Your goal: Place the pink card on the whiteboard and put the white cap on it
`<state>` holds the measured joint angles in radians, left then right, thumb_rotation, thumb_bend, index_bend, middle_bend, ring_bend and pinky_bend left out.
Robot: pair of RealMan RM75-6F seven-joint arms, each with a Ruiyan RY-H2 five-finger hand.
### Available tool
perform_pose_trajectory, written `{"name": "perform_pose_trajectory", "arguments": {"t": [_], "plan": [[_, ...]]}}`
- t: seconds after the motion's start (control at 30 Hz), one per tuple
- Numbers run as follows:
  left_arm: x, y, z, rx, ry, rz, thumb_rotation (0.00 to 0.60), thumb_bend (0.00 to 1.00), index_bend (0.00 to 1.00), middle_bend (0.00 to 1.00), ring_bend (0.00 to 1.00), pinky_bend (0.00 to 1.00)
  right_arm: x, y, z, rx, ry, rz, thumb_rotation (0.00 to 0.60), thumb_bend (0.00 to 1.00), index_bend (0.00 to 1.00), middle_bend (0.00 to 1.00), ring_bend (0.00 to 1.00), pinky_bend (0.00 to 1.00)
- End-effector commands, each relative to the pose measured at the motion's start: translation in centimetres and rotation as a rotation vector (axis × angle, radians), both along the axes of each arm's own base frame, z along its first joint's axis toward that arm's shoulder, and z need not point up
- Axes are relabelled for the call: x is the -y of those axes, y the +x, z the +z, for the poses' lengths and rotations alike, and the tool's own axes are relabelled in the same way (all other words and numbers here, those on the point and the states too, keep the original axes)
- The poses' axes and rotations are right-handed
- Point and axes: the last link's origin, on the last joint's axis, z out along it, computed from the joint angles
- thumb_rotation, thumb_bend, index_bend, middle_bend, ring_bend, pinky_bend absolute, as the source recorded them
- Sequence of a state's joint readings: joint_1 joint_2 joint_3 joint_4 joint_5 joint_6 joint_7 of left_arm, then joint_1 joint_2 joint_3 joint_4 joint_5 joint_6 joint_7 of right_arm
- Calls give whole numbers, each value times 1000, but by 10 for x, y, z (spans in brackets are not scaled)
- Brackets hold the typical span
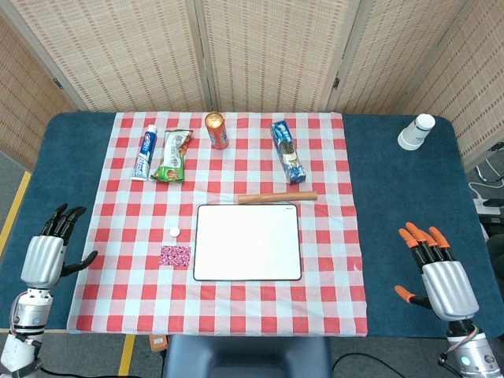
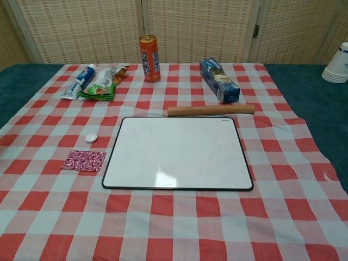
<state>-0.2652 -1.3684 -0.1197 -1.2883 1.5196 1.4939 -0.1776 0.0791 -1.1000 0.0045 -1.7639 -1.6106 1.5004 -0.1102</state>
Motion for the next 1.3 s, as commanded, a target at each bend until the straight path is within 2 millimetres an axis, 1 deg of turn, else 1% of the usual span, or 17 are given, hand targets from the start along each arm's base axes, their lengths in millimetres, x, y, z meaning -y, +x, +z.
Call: {"name": "perform_pose_trajectory", "arguments": {"t": [0.03, 0.33, 0.57, 0.77, 0.87, 0.93, 1.0, 1.03, 1.07, 1.1, 1.13, 1.17, 1.2, 1.23, 1.27, 1.3], "plan": [[-1, 4, -1, 6, -7, -5, 600, 218, 125, 128, 16, 184, -1, 0, 1, 3, 1, 2, 600, 44, 0, 4, 0, 1], [7, 14, 2, 29, -21, -14, 600, 216, 125, 154, 26, 192, -1, -2, 3, 13, 14, 3, 600, 44, 0, 4, 0, 1], [8, 12, 10, 22, -17, -29, 600, 219, 125, 159, 38, 210, 1, -1, 1, 12, 21, 2, 600, 45, 0, 4, 0, 1], [12, 10, 9, 57, -24, -23, 600, 218, 125, 159, 44, 213, 5, 1, -6, -11, 50, 0, 600, 44, 0, 4, 0, 1], [13, 9, 8, 52, -25, -26, 600, 218, 125, 159, 68, 220, 6, 2, -8, -17, 56, 3, 600, 44, 0, 4, 0, 1], [14, 10, 8, 50, -22, -30, 600, 218, 124, 160, 104, 243, 6, 3, -9, -21, 57, 2, 600, 44, 0, 4, 0, 1], [15, 11, 9, 44, -15, -36, 600, 217, 111, 160, 162, 295, 6, 3, -9, -21, 54, 1, 600, 45, 0, 4, 0, 1], [15, 12, 9, 37, -10, -39, 600, 218, 100, 162, 226, 352, 5, 3, -9, -20, 53, 1, 600, 45, 0, 4, 0, 1], [16, 13, 9, 24, -5, -46, 600, 217, 92, 176, 340, 450, 6, 3, -9, -20, 51, 1, 600, 45, 0, 4, 0, 1], [17, 14, 8, 15, -8, -53, 600, 218, 92, 193, 416, 517, 6, 2, -9, -19, 51, -1, 600, 45, 0, 4, 0, 1], [19, 17, 6, 17, -23, -66, 600, 218, 99, 233, 529, 617, 6, 2, -9, -20, 53, -4, 600, 45, 0, 4, 0, 1], [20, 19, 4, 8, -32, -76, 600, 219, 113, 309, 642, 718, 7, 2, -10, -22, 56, -5, 600, 44, 0, 4, 0, 1], [21, 21, 2, 0, -47, -86, 600, 219, 124, 365, 692, 758, 7, 2, -11, -23, 61, -6, 600, 44, 0, 4, 0, 1], [23, 24, -2, -14, -68, -103, 600, 219, 145, 468, 758, 803, 7, 3, -12, -25, 67, -5, 600, 44, 0, 4, 0, 1], [24, 27, -5, -29, -83, -113, 600, 219, 181, 580, 815, 837, 7, 3, -14, -29, 73, -2, 600, 44, 0, 4, 0, 1], [24, 30, -8, -48, -97, -123, 600, 219, 231, 669, 858, 861, 7, 4, -15, -35, 81, 2, 600, 44, 0, 4, 0, 1]]}}
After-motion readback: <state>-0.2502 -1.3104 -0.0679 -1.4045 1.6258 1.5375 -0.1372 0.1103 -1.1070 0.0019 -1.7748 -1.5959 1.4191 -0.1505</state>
